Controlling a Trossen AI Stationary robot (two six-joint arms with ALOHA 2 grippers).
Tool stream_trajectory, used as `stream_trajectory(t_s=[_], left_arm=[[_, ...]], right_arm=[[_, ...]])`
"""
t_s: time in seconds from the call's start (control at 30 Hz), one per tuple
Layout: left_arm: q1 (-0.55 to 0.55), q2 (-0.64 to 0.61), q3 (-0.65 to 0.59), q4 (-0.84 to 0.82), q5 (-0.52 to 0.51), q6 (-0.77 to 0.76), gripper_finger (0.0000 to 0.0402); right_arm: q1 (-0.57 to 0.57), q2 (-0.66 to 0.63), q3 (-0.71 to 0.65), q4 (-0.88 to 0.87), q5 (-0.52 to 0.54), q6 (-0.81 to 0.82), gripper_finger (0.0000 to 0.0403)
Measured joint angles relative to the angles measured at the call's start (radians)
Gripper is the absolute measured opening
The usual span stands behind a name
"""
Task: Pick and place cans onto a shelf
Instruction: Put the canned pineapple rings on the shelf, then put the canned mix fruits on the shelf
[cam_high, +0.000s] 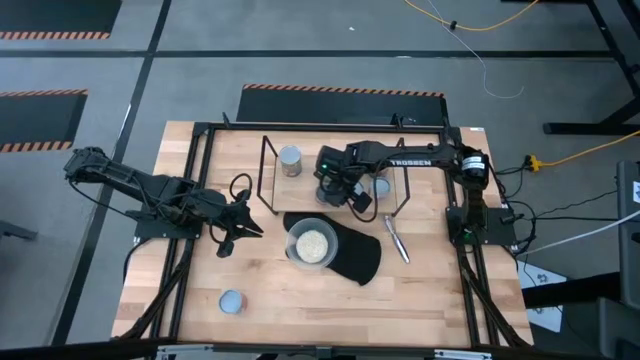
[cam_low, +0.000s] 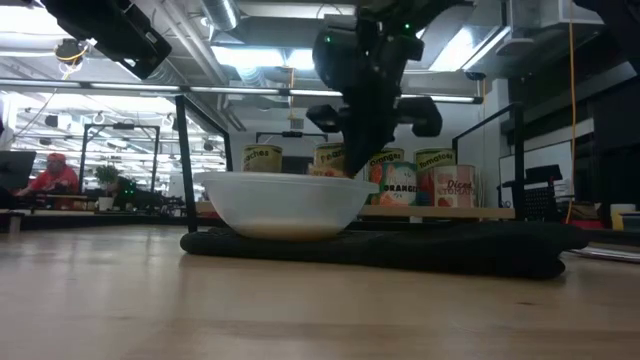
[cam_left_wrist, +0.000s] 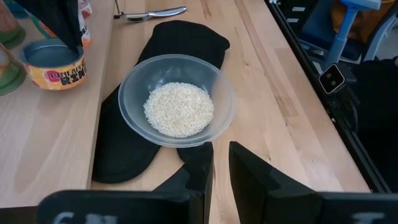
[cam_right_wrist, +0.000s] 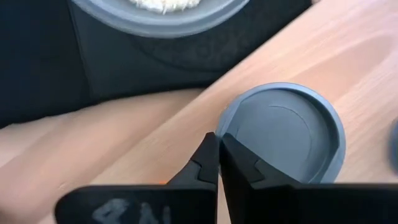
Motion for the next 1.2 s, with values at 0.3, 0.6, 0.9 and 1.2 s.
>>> stream_trajectory(t_s=[0.3, 0.6, 0.9, 1.2], left_arm=[[0.0, 0.0, 0.0, 0.0, 0.0, 0.0, 0.0044], [0.0, 0.0, 0.0, 0.0, 0.0, 0.0, 0.0044], [0.0, 0.0, 0.0, 0.0, 0.0, 0.0, 0.0044], [0.0, 0.0, 0.0, 0.0, 0.0, 0.0, 0.0044]], right_arm=[[0.0, 0.0, -0.018, 0.015, 0.0, 0.008, 0.0019], [0.0, 0.0, -0.018, 0.036, 0.0, 0.011, 0.0043], [-0.001, 0.0, -0.018, 0.038, 0.0, 0.011, 0.0045], [0.003, 0.0, 0.033, 0.022, 0.031, 0.009, 0.0045]])
